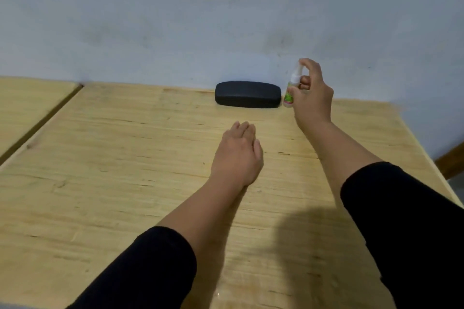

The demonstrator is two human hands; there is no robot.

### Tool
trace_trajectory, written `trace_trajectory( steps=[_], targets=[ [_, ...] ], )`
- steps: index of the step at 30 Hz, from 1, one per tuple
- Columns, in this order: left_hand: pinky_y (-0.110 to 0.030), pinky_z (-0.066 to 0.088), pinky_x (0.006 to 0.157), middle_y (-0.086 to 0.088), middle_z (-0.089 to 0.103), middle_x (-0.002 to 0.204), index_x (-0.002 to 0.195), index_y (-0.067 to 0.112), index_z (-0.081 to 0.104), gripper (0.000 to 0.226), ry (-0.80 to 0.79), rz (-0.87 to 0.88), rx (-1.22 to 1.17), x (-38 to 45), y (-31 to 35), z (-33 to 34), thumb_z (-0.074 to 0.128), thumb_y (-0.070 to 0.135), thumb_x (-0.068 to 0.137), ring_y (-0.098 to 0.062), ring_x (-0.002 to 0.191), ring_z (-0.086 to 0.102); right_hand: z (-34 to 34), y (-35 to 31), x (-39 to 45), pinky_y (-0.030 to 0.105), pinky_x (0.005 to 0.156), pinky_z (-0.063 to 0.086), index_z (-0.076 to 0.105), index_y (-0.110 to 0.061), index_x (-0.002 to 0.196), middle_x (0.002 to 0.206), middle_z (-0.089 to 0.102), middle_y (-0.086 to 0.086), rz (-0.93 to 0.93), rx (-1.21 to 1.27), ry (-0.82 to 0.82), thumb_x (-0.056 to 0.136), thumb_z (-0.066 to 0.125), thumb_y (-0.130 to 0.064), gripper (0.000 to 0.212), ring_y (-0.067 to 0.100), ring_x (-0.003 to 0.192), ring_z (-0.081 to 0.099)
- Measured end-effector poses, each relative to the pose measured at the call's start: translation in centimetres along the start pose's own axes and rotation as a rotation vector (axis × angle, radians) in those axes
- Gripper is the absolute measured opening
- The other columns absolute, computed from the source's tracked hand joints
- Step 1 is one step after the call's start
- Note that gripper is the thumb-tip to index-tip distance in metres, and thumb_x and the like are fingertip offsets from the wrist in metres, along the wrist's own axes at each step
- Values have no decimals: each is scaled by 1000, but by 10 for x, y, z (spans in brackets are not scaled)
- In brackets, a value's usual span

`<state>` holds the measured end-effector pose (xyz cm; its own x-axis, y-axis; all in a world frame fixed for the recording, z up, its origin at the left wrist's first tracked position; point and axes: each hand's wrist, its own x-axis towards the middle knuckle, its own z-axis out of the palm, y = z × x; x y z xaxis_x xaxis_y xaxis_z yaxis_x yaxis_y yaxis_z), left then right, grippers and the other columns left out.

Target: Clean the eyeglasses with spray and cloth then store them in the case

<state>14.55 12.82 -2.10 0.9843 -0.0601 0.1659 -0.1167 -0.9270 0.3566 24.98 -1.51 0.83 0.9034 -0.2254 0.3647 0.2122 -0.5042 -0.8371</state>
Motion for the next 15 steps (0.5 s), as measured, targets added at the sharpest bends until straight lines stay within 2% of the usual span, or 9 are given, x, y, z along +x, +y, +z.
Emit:
trace_trajectory(
  steps=[3, 7, 15],
  targets=[
    [-30, 11, 115, -7, 32, 151, 142, 11, 31, 48, 3, 3, 12, 2, -1, 2, 28, 31, 98, -19, 141, 21, 8, 4, 11, 35, 84, 55, 45, -35, 125, 105, 60, 6, -25, -11, -7, 84, 58, -3, 53, 16, 92, 61],
    [-31, 10, 114, -7, 32, 151, 142, 12, 30, 48, 6, 7, 5, 3, -2, 4, 27, 32, 98, -19, 141, 21, 12, 12, 17, 33, 85, 53, 41, -35, 128, 115, 59, 8, -49, -30, -12, 85, 58, -4, 55, 16, 96, 60],
    [-31, 11, 115, -8, 31, 151, 142, 11, 31, 48, 7, 5, -50, 3, -2, 4, 29, 30, 98, -19, 141, 19, 11, 11, 16, 33, 85, 53, 36, -35, 133, 118, 58, 9, -66, -44, -25, 85, 59, -4, 62, 17, 98, 59]
  ],
)
